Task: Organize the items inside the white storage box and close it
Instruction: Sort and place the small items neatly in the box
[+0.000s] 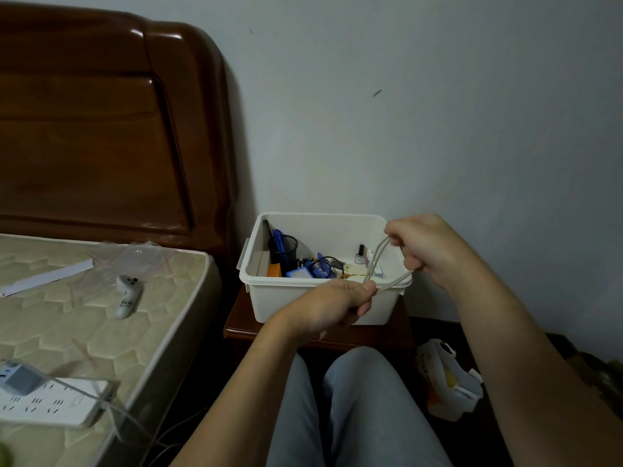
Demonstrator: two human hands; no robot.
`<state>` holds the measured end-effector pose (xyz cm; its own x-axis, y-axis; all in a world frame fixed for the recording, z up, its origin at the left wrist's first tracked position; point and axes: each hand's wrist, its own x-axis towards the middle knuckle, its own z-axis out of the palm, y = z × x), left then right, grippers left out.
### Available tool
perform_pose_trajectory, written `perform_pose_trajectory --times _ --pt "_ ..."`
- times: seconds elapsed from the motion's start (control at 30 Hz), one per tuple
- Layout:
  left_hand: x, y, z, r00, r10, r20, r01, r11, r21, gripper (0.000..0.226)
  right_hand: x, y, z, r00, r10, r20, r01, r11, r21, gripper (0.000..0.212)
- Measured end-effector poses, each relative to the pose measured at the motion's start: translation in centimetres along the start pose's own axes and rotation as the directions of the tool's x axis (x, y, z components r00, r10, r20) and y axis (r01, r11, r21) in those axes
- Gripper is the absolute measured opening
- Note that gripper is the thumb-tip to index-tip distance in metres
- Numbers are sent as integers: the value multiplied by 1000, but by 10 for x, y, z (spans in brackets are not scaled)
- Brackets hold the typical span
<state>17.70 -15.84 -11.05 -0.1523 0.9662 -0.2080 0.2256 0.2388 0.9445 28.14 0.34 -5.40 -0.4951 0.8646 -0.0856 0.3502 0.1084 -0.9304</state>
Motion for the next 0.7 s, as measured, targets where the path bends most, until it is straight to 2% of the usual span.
perform_pose_trajectory --times 0.03,0.1,0.13,0.17,0.2,0.23,0.3,0.33,0.4,0.5,0.6,0.67,0.7 --pt "2 -1 -5 1000 -19 -14 19 1000 1 53 -1 5 1 1000 -27 0 27 983 -182 21" --pt "5 -4 -17 995 -93 -39 92 996 -22 50 -5 16 5 986 -166 8 141 814 -563 44" --pt "6 -4 -22 988 -144 -47 142 989 -50 50 -10 18 10 953 -293 74 272 725 -633 49" --pt "6 -4 -28 980 -194 -52 190 979 -74 50 -16 19 15 900 -399 179 416 659 -626 50" --pt "7 -3 -33 971 -230 -60 225 971 -85 51 -20 19 21 846 -439 303 529 625 -574 51" --pt "8 -1 -38 967 -247 -67 241 966 -90 52 -24 20 26 823 -404 399 564 659 -497 58" --pt "8 5 -49 971 -227 -79 216 969 -124 49 -29 29 34 827 -249 504 466 805 -368 73" --pt "7 7 -56 975 -204 -93 188 970 -156 46 -28 33 35 825 -226 518 436 837 -329 76" --pt "8 9 -67 974 -175 -143 139 963 -230 47 -27 40 39 817 -271 510 448 854 -264 76" --pt "12 9 -77 971 -139 -192 84 959 -270 54 -22 49 50 812 -332 481 417 906 -78 64" --pt "21 9 -81 957 -90 -277 15 965 -261 54 -14 50 56 874 -274 402 267 961 74 59" --pt "29 8 -82 950 -91 -300 -33 923 -384 54 -3 45 57 904 -291 314 286 956 62 59" --pt "33 7 -82 946 -108 -307 -59 871 -488 53 3 42 58 902 -326 282 327 944 47 55"
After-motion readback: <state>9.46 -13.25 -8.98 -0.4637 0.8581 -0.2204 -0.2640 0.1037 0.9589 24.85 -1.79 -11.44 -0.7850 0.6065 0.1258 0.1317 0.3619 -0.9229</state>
